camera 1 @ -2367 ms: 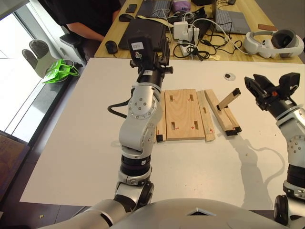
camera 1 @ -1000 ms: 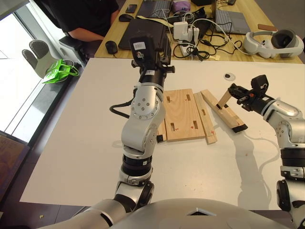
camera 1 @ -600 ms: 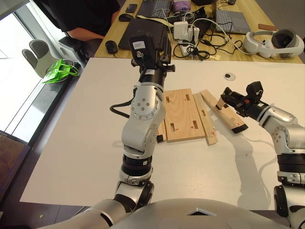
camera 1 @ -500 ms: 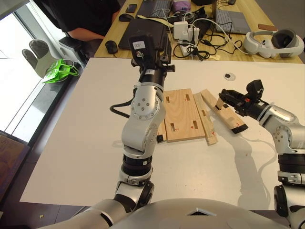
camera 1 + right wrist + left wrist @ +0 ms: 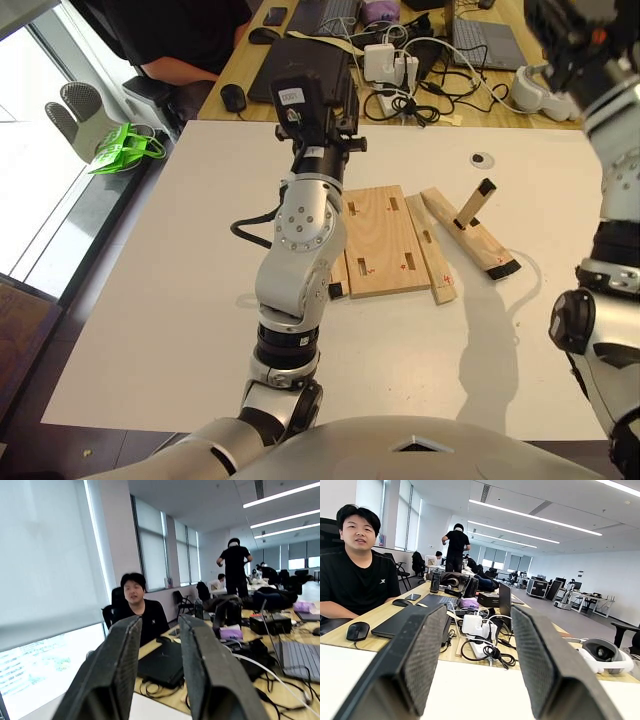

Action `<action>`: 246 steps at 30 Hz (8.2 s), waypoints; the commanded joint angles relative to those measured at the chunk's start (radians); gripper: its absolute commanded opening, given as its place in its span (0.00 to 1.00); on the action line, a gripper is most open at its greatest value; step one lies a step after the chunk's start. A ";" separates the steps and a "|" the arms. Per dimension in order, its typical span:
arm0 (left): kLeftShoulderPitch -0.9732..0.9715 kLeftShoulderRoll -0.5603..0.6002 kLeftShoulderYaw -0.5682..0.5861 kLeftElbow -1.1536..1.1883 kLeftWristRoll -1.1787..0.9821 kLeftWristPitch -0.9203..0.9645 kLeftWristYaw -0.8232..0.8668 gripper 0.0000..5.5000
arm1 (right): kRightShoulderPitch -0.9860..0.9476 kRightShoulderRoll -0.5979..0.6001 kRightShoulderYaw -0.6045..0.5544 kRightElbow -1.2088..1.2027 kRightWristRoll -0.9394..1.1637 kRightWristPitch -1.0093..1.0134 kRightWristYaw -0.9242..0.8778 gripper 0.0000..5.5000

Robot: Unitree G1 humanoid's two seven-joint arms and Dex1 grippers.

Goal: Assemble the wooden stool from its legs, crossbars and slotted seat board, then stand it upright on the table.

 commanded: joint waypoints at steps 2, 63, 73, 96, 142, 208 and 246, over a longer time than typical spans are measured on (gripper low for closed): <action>0.061 -0.045 -0.008 -0.002 0.001 0.013 0.004 0.43 | 0.066 0.016 0.011 0.007 -0.025 -0.015 -0.014 0.25; 0.008 0.017 0.040 0.097 -0.069 -0.005 -0.074 0.43 | 0.374 0.130 -0.266 0.059 0.144 -0.022 -0.235 0.25; -0.130 0.036 0.118 0.229 -0.063 -0.066 -0.136 0.43 | 0.367 0.206 -0.151 0.135 0.016 -0.187 -0.244 0.25; 0.016 -0.004 0.045 -0.007 -0.021 0.098 -0.105 0.43 | 0.500 0.085 -0.150 0.043 -0.043 -0.097 -0.261 0.25; 0.051 -0.022 -0.003 0.003 -0.018 0.048 -0.036 0.43 | 0.425 0.106 0.060 -0.013 0.131 0.412 -0.114 0.25; 0.077 -0.043 -0.056 0.046 -0.034 -0.041 0.047 0.43 | -0.062 0.079 0.171 0.993 -0.432 -0.015 0.074 0.18; -0.435 0.349 0.400 0.415 -1.082 0.705 -0.683 0.59 | 0.323 0.170 -0.045 -0.187 0.630 0.681 0.288 0.18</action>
